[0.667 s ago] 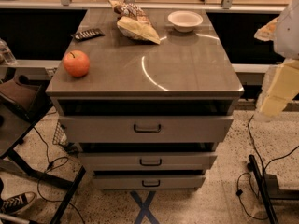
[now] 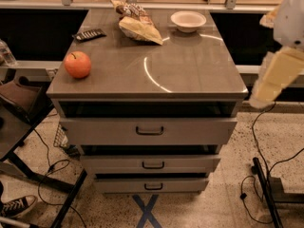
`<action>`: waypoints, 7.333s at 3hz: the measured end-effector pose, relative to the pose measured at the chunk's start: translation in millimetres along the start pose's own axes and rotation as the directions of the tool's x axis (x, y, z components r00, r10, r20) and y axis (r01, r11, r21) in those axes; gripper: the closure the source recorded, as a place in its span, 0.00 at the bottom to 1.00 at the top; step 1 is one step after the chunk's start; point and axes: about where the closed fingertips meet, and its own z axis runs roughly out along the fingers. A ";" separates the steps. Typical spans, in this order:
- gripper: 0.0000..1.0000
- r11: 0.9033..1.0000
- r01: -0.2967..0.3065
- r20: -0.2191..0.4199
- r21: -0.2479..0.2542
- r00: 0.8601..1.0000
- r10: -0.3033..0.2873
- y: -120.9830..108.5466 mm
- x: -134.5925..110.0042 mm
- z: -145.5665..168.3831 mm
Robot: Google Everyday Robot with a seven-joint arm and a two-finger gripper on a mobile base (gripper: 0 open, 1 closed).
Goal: Pick brown chip bag
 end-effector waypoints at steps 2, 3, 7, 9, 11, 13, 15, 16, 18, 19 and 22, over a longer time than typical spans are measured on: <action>0.00 0.929 -0.280 0.146 0.242 0.957 0.250 -89.3 -14.2 23.0; 0.00 0.882 -0.402 0.306 0.248 0.896 0.322 -125.7 -35.2 47.3; 0.00 0.857 -0.404 0.488 0.318 0.845 0.217 -177.7 -112.5 65.9; 0.00 0.878 -0.361 0.609 0.315 0.786 0.105 -204.6 -215.9 98.8; 0.00 0.901 -0.348 0.652 0.260 0.751 0.102 -217.6 -302.0 159.2; 0.00 0.909 -0.343 0.656 0.236 0.746 0.111 -232.7 -346.4 188.6; 0.00 0.928 -0.341 0.634 0.150 0.753 0.175 -241.5 -349.4 248.3; 0.00 0.933 -0.344 0.621 0.108 0.756 0.207 -251.0 -344.0 288.1; 0.26 0.941 -0.333 0.601 0.061 0.765 0.232 -257.2 -350.7 343.7; 0.49 0.942 -0.331 0.600 0.058 0.766 0.232 -255.2 -351.9 345.0; 1.00 0.944 -0.326 0.597 0.051 0.768 0.233 -251.3 -355.4 350.9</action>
Offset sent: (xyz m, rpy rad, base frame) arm 0.1928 -0.0207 0.0845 0.4475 -0.7287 -0.4267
